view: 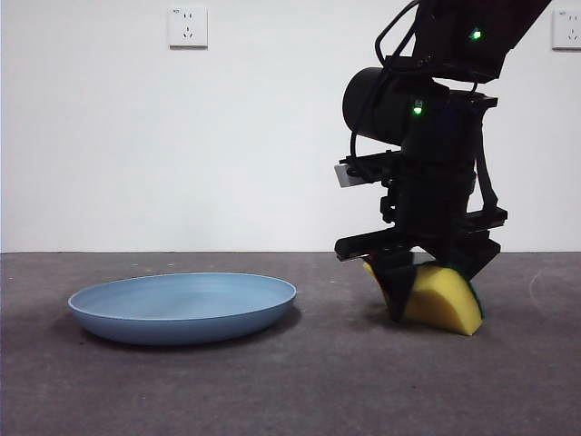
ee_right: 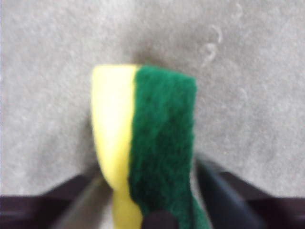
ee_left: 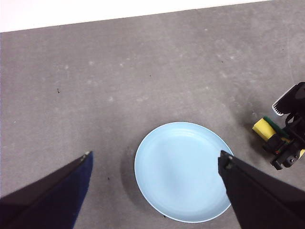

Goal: Pick up the plate,pick up the cloth,clean the plate with the cloth

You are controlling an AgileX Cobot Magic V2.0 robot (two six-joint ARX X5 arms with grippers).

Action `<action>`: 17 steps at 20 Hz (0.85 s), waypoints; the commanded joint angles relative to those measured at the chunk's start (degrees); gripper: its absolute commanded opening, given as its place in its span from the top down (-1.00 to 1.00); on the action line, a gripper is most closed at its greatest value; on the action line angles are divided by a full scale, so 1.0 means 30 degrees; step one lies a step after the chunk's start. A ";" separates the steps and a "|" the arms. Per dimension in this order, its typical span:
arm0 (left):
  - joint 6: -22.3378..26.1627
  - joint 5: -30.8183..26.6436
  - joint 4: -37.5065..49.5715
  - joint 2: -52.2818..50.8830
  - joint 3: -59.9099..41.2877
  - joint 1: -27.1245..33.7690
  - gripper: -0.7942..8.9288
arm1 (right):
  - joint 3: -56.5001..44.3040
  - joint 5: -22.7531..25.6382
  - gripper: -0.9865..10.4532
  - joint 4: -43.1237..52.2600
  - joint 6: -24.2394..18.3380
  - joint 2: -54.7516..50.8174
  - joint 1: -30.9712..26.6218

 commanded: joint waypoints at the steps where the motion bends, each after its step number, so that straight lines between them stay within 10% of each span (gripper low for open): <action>1: 0.0022 -0.0073 0.0080 -0.0015 -0.0109 -0.0073 -0.06 | -0.0328 -0.0525 0.06 -0.0291 0.0146 0.0576 0.0175; 15: 0.0168 -0.0175 0.0401 0.0947 -0.0109 -0.0066 -0.06 | -0.0321 -0.0568 0.06 -0.1260 0.0211 -0.5690 0.0204; 17: 0.0780 -0.0364 0.0393 0.1202 -0.0109 -0.0066 0.15 | -0.0321 -0.0568 0.32 -0.1588 0.0335 -0.7271 0.0204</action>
